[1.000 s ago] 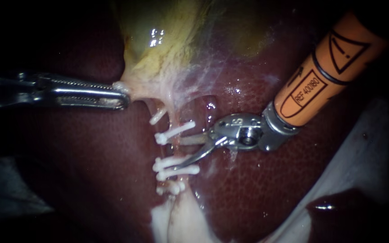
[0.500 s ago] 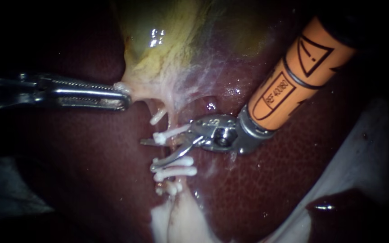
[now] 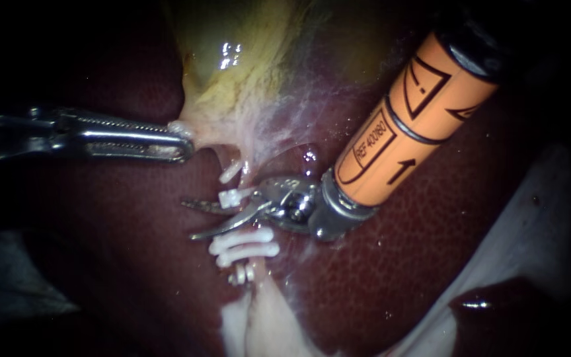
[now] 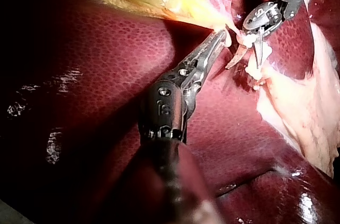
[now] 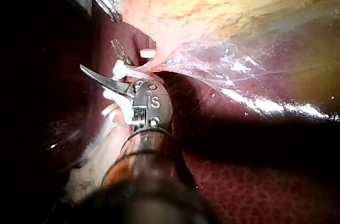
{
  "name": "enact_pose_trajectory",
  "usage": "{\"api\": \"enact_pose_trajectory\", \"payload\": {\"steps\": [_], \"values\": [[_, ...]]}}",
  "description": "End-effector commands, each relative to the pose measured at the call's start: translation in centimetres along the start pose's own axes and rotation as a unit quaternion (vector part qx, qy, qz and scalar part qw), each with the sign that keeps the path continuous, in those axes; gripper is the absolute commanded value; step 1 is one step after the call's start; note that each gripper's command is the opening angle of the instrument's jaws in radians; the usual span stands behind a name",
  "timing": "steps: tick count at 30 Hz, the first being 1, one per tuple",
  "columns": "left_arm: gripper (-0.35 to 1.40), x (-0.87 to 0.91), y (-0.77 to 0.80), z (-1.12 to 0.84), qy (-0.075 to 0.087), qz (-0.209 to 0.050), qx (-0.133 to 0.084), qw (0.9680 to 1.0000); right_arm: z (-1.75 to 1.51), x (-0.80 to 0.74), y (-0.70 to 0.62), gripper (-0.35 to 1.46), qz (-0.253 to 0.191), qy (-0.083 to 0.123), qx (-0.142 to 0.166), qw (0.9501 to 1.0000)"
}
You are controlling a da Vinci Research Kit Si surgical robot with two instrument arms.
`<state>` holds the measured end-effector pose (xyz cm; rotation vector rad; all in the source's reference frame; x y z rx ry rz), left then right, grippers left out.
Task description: Go to the cutting position right tube
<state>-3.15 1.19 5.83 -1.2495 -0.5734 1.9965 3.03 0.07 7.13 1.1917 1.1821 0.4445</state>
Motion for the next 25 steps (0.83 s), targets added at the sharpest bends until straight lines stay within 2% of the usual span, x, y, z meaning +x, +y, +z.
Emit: {"api": "enact_pose_trajectory", "payload": {"steps": [1,9,13,25], "values": [[-0.35,0.0,0.0,-0.01,0.0,0.0,0.0,1.0,0.0,0.0,-0.02,1.33,0.002,-0.001,0.001,1.0],[-0.35,-0.01,0.0,-0.02,0.0,0.0,0.0,1.0,0.02,0.08,-0.27,1.35,0.007,0.001,0.004,1.0],[-0.35,-0.01,0.0,-0.02,0.0,0.0,0.0,1.0,0.0,0.12,-0.35,1.35,0.008,0.004,0.0,1.0],[-0.35,-0.01,0.0,-0.02,0.0,0.0,0.0,1.0,-0.04,0.13,-0.35,1.35,0.009,0.006,-0.002,0.9999]]}}
